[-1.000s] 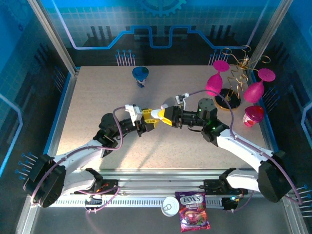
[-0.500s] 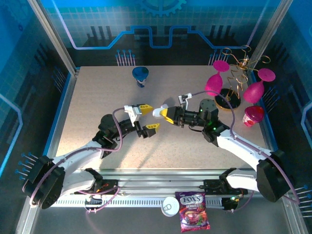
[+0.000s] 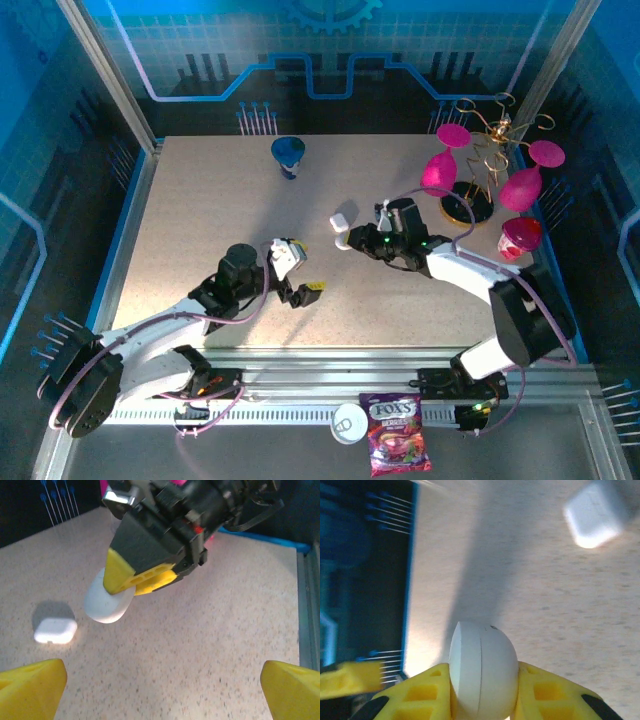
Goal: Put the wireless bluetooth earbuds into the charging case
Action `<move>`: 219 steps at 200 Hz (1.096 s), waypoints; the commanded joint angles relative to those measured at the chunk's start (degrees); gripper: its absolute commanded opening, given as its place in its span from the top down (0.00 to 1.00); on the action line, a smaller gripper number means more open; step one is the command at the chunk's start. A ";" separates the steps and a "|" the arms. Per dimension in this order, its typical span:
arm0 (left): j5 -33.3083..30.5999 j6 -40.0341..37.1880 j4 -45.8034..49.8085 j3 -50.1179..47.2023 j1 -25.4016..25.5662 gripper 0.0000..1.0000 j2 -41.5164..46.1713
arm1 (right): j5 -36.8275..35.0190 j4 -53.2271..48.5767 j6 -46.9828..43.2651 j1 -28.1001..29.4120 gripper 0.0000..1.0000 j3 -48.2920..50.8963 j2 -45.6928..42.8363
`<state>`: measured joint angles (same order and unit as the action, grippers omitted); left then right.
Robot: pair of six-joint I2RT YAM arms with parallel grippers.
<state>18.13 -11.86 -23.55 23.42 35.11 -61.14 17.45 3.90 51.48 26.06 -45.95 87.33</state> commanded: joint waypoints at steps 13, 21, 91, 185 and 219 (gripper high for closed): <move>-1.89 -1.98 5.24 -1.01 0.82 0.01 1.23 | -4.22 -1.00 -3.22 -0.72 0.73 -3.21 6.70; -1.86 -1.87 5.07 -1.01 0.80 0.01 0.88 | -4.44 -1.04 -3.48 -0.85 0.72 -3.50 8.29; -4.42 1.39 2.84 0.36 0.83 0.01 -1.89 | -6.87 -2.14 -5.34 -1.99 0.46 -3.00 9.60; -32.53 0.97 -3.71 -3.73 -13.16 0.01 5.84 | -38.84 -8.24 -34.03 -2.36 0.02 2.65 -15.08; -29.02 4.37 -12.39 -8.13 -23.92 0.01 -0.56 | -44.65 5.78 -45.80 -5.48 0.00 10.38 -16.85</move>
<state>-9.89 -9.08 -28.32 18.61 16.21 -57.19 -18.48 -0.40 18.15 23.44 -41.34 70.35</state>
